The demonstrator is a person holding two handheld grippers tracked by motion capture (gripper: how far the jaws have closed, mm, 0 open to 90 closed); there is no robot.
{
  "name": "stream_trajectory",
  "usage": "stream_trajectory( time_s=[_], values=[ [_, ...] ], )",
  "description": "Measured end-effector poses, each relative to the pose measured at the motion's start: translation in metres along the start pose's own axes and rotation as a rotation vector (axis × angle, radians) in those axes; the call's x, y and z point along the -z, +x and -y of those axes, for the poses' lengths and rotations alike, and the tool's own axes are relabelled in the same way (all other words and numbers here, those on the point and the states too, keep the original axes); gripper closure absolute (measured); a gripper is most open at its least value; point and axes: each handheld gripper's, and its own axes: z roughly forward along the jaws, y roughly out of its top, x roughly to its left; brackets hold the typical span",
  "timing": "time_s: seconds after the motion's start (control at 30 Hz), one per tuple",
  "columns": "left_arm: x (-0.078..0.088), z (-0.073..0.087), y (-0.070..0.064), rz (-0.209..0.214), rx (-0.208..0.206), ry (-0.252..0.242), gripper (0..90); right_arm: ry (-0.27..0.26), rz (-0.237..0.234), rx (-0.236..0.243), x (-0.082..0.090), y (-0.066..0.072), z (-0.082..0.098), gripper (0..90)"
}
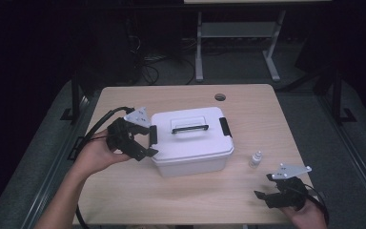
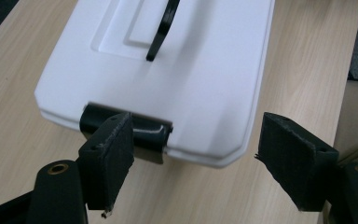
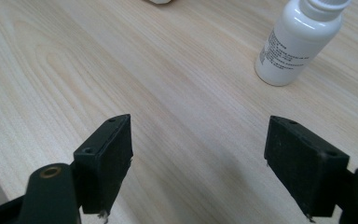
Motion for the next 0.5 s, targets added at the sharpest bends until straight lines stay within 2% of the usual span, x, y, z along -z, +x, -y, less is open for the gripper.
stream_trajectory(
  time_s=[0.5],
  values=[
    [-0.015, -0.030, 0.009, 0.013, -0.042, 0.025, 26.0, -0.001, -0.004, -0.010, 0.001, 0.001, 0.001, 22.8]
  ],
)
